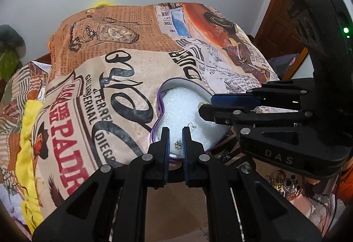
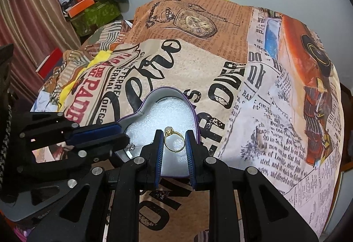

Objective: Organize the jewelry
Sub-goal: 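Lower the gold ring into the heart tin and open the right gripper, then move the right tool back to the jewelry pile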

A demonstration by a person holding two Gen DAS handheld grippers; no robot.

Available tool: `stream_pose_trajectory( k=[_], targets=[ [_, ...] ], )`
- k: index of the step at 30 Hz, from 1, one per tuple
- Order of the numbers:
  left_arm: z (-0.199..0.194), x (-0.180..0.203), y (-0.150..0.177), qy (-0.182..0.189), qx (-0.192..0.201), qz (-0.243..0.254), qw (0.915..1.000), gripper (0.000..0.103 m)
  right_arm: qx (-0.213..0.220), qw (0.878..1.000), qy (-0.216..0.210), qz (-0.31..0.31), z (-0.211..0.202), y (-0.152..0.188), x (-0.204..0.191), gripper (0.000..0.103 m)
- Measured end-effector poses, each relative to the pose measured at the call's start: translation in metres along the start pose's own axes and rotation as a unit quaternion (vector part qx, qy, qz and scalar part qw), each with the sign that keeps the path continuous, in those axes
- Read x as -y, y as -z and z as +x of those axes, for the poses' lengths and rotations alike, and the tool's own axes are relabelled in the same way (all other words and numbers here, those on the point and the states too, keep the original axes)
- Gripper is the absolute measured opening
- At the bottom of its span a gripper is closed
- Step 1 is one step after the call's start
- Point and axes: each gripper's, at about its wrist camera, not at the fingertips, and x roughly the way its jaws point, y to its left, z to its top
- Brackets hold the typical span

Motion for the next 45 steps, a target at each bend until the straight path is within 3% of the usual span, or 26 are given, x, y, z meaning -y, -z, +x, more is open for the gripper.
stream_pose_trajectory(
  k=[6,24,32,36,45],
  targets=[
    [-0.011,-0.003,0.000,-0.004,0.010,-0.010,0.9999,0.018,-0.004,1.000,0.005,0.001,-0.003,-0.001,-0.002,0.018],
    [-0.059,0.012,0.003,-0.010,0.039,-0.008,0.9992,0.023,0.044,0.998,0.044,-0.018,-0.059,0.014,-0.021,0.022],
    [-0.084,0.024,0.012,-0.007,0.053,-0.006,0.9986,0.027,0.068,0.996,0.055,-0.014,-0.087,0.032,-0.027,0.023],
    [-0.091,0.030,0.019,-0.002,0.054,-0.006,0.9985,0.027,0.080,0.995,0.066,-0.009,-0.099,0.043,-0.026,0.035],
    [-0.093,0.047,0.042,0.011,0.039,-0.006,0.9992,0.031,0.090,0.993,0.077,0.018,-0.116,0.072,-0.013,0.035]
  ],
)
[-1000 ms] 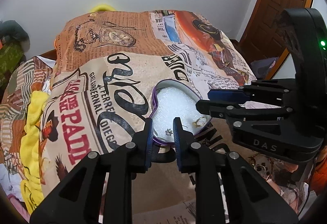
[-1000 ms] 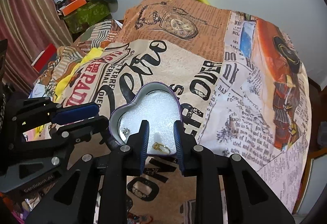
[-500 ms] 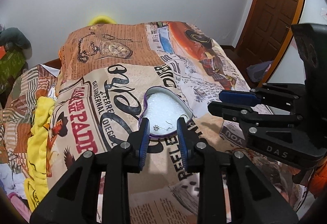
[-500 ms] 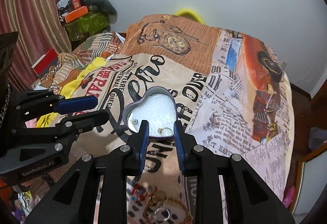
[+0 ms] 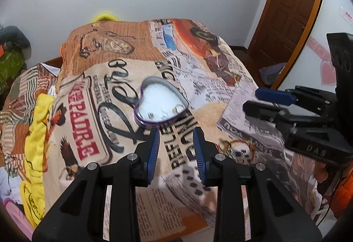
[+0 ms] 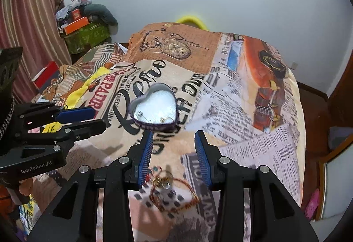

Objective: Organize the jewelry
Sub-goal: 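Move the right tool back to the jewelry pile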

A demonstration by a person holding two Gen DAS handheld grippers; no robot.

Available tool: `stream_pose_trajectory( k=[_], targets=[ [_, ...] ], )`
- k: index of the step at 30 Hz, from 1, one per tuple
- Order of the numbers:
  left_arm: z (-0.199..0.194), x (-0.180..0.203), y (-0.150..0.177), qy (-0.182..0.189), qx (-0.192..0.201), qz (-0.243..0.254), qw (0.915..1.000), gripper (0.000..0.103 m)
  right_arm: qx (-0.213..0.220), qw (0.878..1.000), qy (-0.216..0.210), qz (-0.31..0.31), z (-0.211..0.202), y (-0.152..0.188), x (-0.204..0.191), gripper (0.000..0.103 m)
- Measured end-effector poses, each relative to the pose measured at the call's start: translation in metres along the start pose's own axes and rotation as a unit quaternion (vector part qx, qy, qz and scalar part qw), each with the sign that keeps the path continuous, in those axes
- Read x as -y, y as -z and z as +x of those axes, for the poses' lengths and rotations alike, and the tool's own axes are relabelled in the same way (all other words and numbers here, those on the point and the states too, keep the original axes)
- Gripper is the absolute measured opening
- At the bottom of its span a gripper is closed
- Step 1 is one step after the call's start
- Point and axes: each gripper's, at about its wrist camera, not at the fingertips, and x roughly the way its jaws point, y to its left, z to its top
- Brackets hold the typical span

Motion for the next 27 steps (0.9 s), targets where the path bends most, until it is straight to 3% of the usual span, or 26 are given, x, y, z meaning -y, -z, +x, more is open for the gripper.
stream_pose_trajectory(
  k=[7,16,22,27],
  targets=[
    [0.014,0.019,0.029,0.006,-0.035,0.016,0.9993,0.031,-0.007,1.000,0.006,0.024,-0.010,0.026,0.021,0.036],
    [0.043,0.040,0.042,0.027,-0.067,0.026,0.9970,0.031,-0.038,0.998,-0.004,0.059,-0.005,0.061,0.041,0.036],
    [0.053,0.044,0.039,0.019,-0.065,0.029,0.9973,0.031,-0.055,0.996,-0.011,0.070,0.001,0.076,0.046,0.036],
    [0.061,0.040,0.033,0.021,-0.063,0.016,0.9976,0.031,-0.057,0.993,-0.041,0.093,0.003,0.079,0.046,0.036]
  ],
)
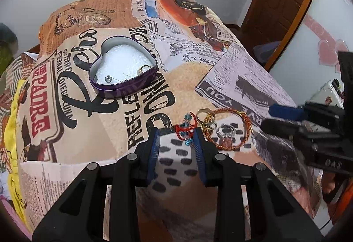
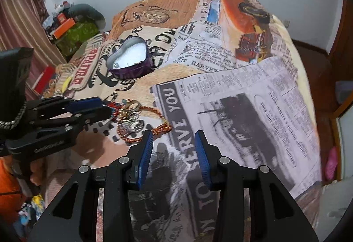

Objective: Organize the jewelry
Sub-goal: 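Move the right tool back to the jewelry pile, then grasp the orange chain bracelet with the right gripper and lift it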

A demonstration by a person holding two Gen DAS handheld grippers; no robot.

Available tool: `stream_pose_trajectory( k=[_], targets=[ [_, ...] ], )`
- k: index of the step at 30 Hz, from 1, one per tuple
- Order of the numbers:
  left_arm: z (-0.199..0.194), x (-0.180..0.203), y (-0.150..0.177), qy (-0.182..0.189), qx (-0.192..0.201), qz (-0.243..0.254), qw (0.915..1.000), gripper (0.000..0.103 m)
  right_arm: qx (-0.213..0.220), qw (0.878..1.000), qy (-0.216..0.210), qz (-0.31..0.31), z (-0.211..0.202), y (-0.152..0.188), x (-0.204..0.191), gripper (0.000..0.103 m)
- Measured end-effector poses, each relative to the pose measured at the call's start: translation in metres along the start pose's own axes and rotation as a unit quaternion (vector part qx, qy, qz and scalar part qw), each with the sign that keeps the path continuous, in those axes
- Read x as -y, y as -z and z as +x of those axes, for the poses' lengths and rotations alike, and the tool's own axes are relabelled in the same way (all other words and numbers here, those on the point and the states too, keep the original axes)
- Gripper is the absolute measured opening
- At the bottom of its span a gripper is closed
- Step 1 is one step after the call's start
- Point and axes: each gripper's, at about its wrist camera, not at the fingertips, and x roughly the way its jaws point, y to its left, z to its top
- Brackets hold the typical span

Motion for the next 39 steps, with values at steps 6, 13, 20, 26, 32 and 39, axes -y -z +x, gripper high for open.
stream_pose_trajectory(
  k=[6,13,20,26,32,39],
  targets=[
    [0.007,0.001,-0.003,-0.001,0.002,0.004,1.0000,0.030,-0.006,1.000,-0.019,0.011,0.009,-0.002,-0.002,0.036],
    [0.011,0.004,-0.001,0.005,0.001,0.014,0.9999,0.008,-0.014,0.999,-0.030,0.014,0.023,-0.002,-0.006,0.036],
    [0.007,0.003,0.003,0.008,0.009,0.009,0.9999,0.005,-0.007,1.000,-0.006,-0.027,0.025,0.003,-0.016,0.032],
    [-0.004,0.003,0.009,0.003,0.021,0.007,0.9997,0.005,-0.004,1.000,-0.004,-0.030,0.024,0.003,-0.015,0.009],
    [-0.019,0.000,0.013,0.001,0.036,-0.002,0.9994,0.005,0.010,1.000,-0.008,-0.023,0.016,0.001,-0.017,0.008],
    [-0.043,-0.003,0.012,0.001,0.063,-0.009,0.9980,0.005,0.039,0.999,-0.005,-0.029,-0.002,-0.006,-0.026,0.008]
  ],
)
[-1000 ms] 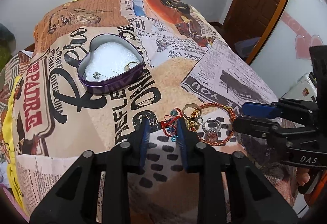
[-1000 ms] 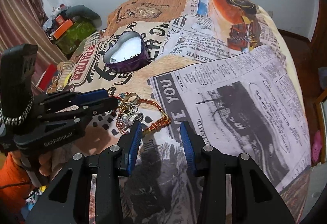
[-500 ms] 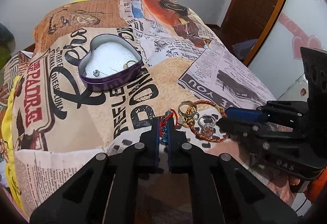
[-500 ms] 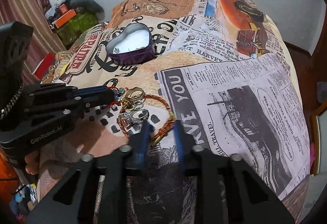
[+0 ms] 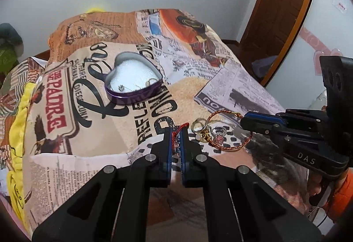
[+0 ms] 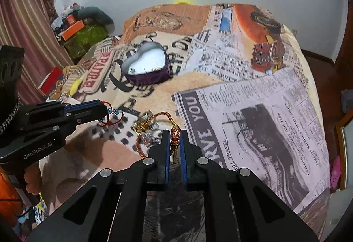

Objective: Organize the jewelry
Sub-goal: 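Grasp the orange chain bracelet with the right gripper and lift it, then lower the chain bracelet into the heart tin and open the right gripper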

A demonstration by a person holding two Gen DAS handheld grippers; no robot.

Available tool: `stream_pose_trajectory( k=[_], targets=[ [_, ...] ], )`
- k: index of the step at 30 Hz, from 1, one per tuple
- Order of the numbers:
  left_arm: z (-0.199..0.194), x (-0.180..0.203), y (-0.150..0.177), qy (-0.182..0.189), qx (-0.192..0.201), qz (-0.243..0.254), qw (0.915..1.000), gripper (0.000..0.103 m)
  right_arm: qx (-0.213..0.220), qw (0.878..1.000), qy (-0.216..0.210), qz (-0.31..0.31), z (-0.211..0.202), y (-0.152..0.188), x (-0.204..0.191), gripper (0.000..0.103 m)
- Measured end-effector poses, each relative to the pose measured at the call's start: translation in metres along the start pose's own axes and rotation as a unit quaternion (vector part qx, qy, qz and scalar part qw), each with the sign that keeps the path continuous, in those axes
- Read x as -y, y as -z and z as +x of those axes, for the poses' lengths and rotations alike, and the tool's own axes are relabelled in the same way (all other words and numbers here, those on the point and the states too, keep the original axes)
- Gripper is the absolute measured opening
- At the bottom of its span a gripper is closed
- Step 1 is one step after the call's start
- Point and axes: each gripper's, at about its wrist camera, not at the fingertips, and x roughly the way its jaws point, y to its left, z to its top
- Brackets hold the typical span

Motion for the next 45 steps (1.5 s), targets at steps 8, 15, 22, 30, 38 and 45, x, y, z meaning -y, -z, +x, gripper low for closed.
stream_pose_trajectory(
  k=[8,15,22,30,38,45],
  targets=[
    [-0.024,-0.002,-0.002,-0.003,0.025,-0.005,0.9997,0.005,0.028,1.000,0.008,-0.012,-0.019,-0.007,-0.012,0.007],
    [-0.043,-0.009,-0.005,-0.010,0.047,-0.011,0.9988,0.005,0.049,0.999,0.011,-0.015,-0.029,-0.019,-0.019,0.007],
    [-0.057,-0.021,-0.013,-0.019,0.068,-0.016,0.9973,0.005,0.070,0.997,0.010,-0.016,-0.032,-0.035,-0.025,0.007],
    [-0.061,-0.038,-0.030,-0.041,0.090,-0.013,0.9950,0.005,0.081,0.997,0.004,-0.013,-0.023,-0.056,-0.029,0.007],
    [-0.051,-0.055,-0.045,-0.046,0.098,-0.019,0.9940,0.005,0.081,0.996,0.004,-0.024,-0.005,-0.076,-0.034,0.007],
    [-0.036,-0.062,-0.057,-0.044,0.096,-0.020,0.9942,0.005,0.076,0.996,0.007,-0.038,0.013,-0.092,-0.038,0.007]
  ],
)
